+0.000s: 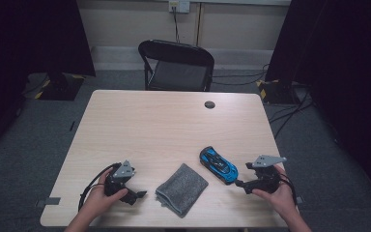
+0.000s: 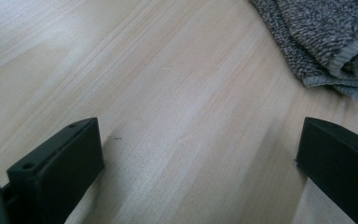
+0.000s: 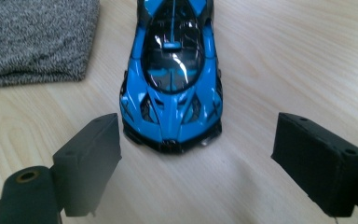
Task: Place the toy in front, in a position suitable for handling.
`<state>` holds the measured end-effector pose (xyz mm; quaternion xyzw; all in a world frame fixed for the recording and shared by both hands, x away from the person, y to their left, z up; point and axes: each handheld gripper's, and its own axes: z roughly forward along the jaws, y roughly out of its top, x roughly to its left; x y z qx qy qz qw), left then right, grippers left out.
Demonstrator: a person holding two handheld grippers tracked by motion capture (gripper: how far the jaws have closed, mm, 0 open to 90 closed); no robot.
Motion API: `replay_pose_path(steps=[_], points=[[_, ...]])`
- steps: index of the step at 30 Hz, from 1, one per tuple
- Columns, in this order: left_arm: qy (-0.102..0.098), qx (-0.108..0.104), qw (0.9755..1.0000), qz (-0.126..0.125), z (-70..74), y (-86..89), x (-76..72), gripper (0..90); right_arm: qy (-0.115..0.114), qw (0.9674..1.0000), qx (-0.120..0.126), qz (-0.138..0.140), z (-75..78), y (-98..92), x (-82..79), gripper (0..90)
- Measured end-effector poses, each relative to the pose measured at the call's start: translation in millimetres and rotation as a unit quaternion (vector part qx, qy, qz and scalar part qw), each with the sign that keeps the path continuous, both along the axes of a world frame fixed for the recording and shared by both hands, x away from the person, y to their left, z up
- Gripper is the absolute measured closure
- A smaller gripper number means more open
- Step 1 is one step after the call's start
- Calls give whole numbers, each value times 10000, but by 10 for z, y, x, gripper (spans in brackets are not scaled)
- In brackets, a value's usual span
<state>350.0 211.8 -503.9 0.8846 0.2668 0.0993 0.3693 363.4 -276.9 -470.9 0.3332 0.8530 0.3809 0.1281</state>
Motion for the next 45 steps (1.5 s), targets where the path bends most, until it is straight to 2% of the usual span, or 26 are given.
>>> replay_pose_path(steps=[9,19,24,34,42,45], points=[[1,-3,10000,2,0,-1,0,0,14,9999,-14,172,59,230,137,142],[1,-4,10000,2,0,-1,0,0,35,9995,-117,295,24,481,319,142],[3,-5,10000,3,0,-1,0,0,104,9994,-125,293,-23,575,402,141],[4,-28,10000,23,-2,-3,-2,0,214,9989,-321,259,-99,786,596,140],[1,-4,10000,2,0,-1,0,0,431,9983,-340,202,-113,945,765,140],[4,-28,10000,22,-2,-3,-2,0,388,9982,-412,210,-106,994,791,140]])
